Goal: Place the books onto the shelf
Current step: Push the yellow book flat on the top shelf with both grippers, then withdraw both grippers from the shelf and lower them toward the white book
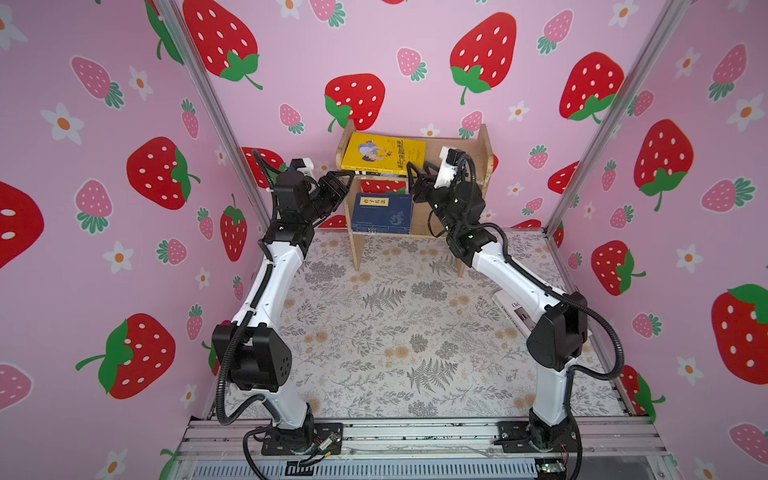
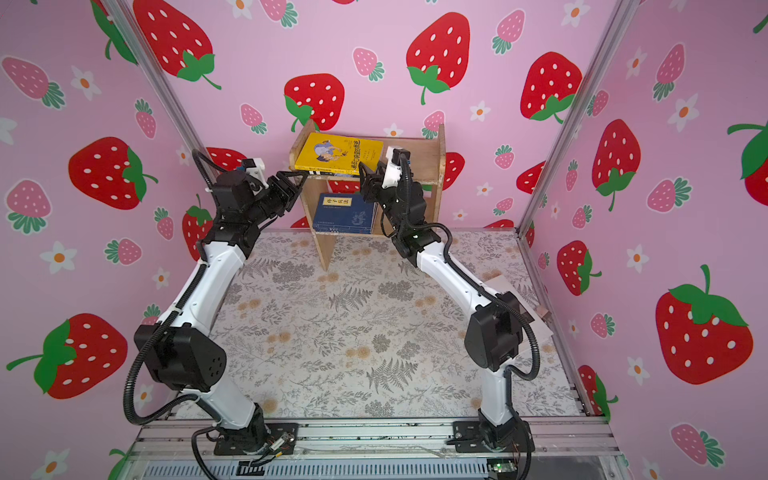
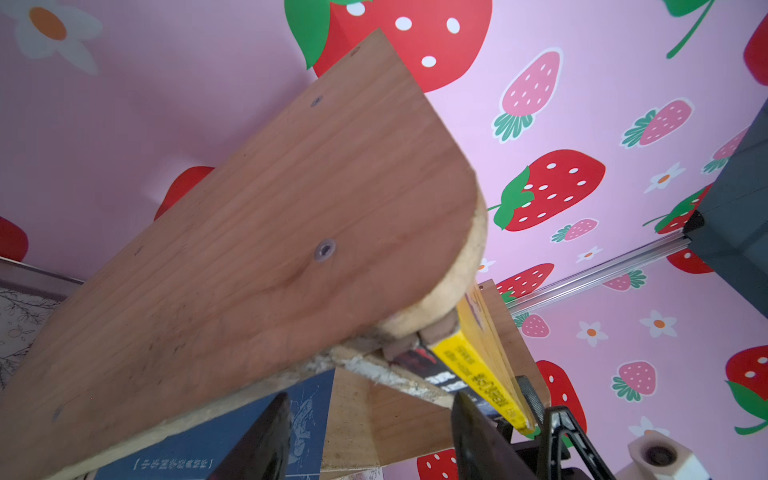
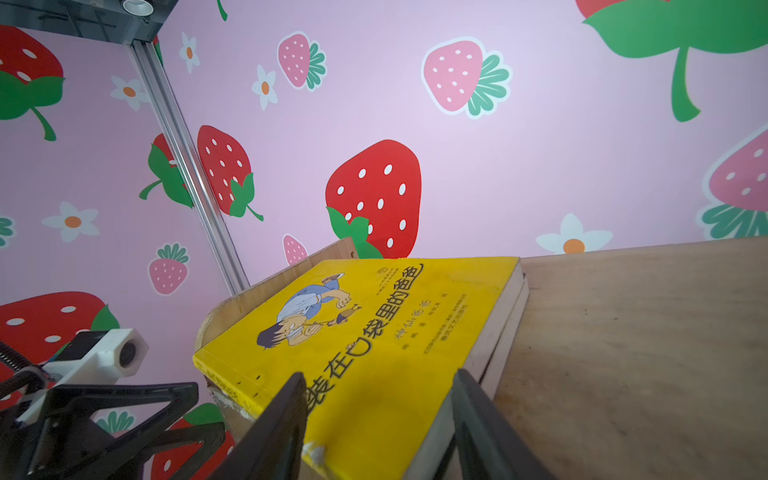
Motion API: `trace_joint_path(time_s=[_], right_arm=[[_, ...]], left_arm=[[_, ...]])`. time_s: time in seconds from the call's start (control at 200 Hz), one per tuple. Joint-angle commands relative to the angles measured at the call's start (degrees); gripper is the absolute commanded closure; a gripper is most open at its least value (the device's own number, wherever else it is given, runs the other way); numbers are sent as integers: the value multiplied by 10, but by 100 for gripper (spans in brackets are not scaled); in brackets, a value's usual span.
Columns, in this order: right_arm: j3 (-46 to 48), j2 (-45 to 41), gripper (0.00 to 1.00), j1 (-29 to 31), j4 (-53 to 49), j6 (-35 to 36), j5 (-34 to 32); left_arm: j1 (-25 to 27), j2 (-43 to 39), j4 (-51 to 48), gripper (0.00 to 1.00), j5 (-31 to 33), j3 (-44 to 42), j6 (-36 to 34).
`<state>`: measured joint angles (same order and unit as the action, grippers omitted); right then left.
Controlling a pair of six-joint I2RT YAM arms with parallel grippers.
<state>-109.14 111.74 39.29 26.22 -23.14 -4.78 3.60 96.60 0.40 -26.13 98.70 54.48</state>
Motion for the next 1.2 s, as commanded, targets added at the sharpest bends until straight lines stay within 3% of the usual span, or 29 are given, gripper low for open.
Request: trace_joint_path(time_s=[0.0, 0.22, 0.42, 0.615, 0.715, 0.805, 0.93, 1.115, 1.195], right_arm=[[25, -48, 37, 1, -20, 41, -32], [186, -196, 26, 1, -14, 81, -81], [393, -378, 19, -7, -50, 93, -220], [532, -533, 11, -43, -149, 26, -380], [561, -578, 5, -80, -242, -22, -411], [578, -591, 2, -123, -304, -63, -406], [607, -575, 1, -196, -331, -104, -326], [627, -472, 0, -344, -316, -151, -174], [612, -419, 0, -396, -310, -157, -138]], left_arm=[[-3, -43, 44, 34, -21, -30, -3], [4, -141, 49, 22, -46, -170, -58], [31, -229, 26, 15, -57, -304, -113], [73, -281, 40, 11, -33, -385, -130], [113, -287, 30, 10, -21, -396, -163], [160, -273, 9, 8, -13, -390, -199], [218, -234, 24, 8, -7, -399, -194], [298, -170, 68, 8, 18, -424, -169], [332, -147, 60, 8, 38, -423, -179]])
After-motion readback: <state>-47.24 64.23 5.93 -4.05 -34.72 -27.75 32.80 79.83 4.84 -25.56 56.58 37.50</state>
